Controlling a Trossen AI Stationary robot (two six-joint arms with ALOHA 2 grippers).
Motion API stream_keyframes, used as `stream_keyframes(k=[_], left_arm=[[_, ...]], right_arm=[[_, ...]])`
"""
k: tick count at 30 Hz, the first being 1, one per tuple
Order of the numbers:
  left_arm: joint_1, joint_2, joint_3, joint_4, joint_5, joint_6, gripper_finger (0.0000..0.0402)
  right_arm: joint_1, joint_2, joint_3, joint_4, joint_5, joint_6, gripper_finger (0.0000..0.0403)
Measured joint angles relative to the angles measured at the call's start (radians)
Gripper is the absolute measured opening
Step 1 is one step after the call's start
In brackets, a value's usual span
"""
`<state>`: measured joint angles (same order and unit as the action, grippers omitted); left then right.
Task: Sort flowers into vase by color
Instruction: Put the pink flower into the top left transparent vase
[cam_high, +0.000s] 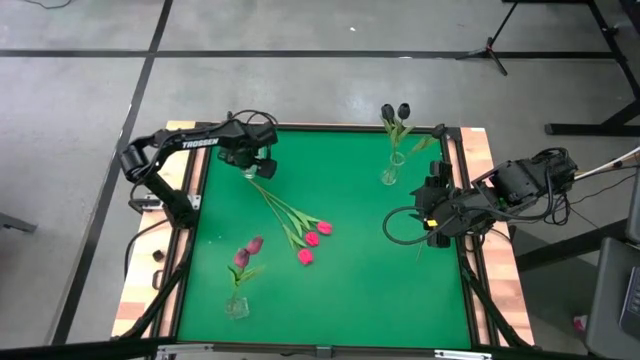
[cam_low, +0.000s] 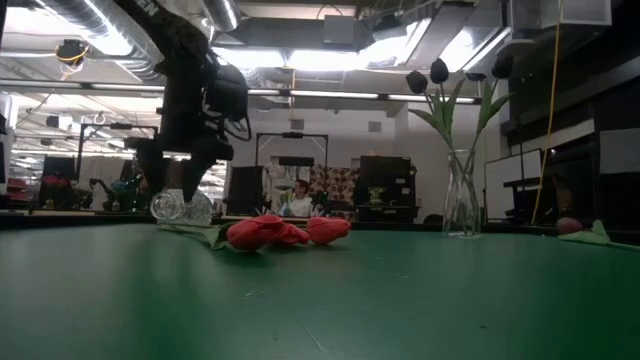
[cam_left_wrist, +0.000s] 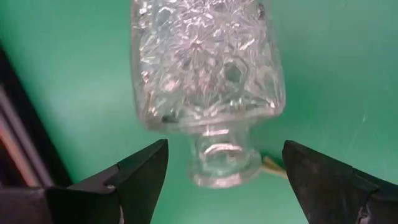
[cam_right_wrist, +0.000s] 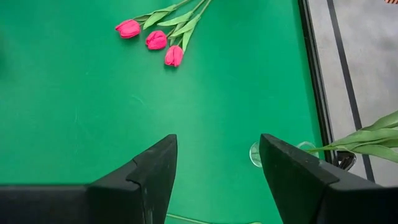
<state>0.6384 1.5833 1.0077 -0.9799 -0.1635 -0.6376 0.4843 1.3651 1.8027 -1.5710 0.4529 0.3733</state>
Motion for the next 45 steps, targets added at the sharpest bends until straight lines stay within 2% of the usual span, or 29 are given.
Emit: stream_keyframes(k=[11, 21, 26, 31, 38, 45], left_arm=[[0.018, 0.000, -0.125, 0.194, 0.010, -0.042, 0.0299], [0.050, 0.000, -0.157, 0.269, 0.011, -0.071, 0.0192], [0.050, 0.000, -0.157, 0.273, 0.017, -0.079, 0.0192], [0.030, 0.000, -0.157, 0.260, 0.076, -0.104, 0.0192], [-0.034, 0.001, -0.081, 0.086, 0.169, -0.120, 0.0192], [-0.046, 0.001, 0.088, -0.233, 0.192, -0.055, 0.0192]], right_arm=[[0.000, 0.000, 0.000, 0.006, 0.003, 0.000, 0.0227], [0.000, 0.000, 0.000, 0.006, 0.002, 0.021, 0.0227], [0.000, 0.000, 0.000, 0.006, 0.000, 0.022, 0.0227], [0.000, 0.000, 0.000, 0.006, -0.001, 0.022, 0.0227], [0.000, 0.000, 0.000, 0.006, -0.001, 0.022, 0.0227], [0.000, 0.000, 0.000, 0.006, -0.001, 0.022, 0.0227]])
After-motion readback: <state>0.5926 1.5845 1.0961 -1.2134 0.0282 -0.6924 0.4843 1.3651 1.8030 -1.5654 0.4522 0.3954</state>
